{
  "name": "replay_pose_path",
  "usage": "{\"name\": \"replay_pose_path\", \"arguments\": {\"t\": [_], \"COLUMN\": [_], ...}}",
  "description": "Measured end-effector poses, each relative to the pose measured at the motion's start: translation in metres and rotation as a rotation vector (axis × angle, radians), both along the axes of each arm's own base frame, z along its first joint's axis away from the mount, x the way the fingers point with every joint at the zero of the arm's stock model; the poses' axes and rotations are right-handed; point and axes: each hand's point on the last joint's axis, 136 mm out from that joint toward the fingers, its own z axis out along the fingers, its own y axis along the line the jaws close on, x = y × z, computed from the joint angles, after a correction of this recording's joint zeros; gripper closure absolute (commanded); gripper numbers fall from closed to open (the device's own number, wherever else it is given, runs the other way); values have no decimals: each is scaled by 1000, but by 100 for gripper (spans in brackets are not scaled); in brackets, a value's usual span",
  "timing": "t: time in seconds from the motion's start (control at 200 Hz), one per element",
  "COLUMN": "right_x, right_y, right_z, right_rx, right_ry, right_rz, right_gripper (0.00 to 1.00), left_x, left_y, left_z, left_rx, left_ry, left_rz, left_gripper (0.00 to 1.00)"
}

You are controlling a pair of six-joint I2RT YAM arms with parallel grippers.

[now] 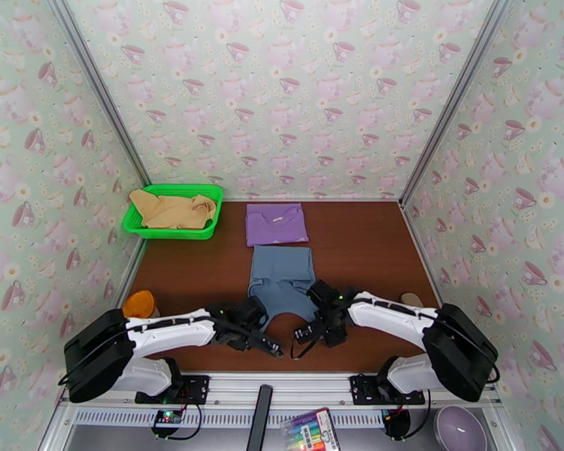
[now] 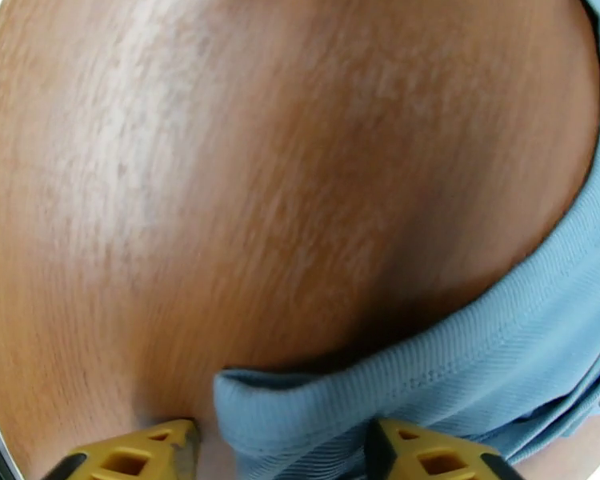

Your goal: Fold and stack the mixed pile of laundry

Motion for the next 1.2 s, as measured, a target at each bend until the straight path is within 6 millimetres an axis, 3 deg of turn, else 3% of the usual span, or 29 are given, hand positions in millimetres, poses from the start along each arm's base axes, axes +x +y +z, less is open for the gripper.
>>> {"name": "replay_pose_path", "arguments": {"t": [0.225, 0.416, 0.566, 0.736, 0.861, 1.027, 1.197], "right_x": [11, 25, 50, 89, 120, 169, 215], "right_y": [9, 17, 26, 34, 39, 41, 39], "right_z": [1, 11, 45, 91, 110, 115, 104], "right_rx": [-4, 20, 100, 225, 293, 325, 312], "right_ry": [-19, -77, -170, -277, -331, -370, -384], "right_rz": [-34, -45, -83, -192, -282, -413, -509], "right_gripper": [100, 100, 100, 100, 100, 100, 100], "left_x": [7, 15, 39, 83, 121, 174, 222], "left_y": [-7, 1, 2, -9, -12, -14, -9], "left_z": [1, 6, 37, 87, 114, 123, 115], "left_rx": [16, 35, -10, -107, -147, -140, -102], "left_ry": [11, 1, -49, -141, -189, -218, -220], "left_rz": [20, 57, 118, 181, 227, 278, 327], "left_gripper": [100, 100, 100, 100, 100, 100, 100]}}
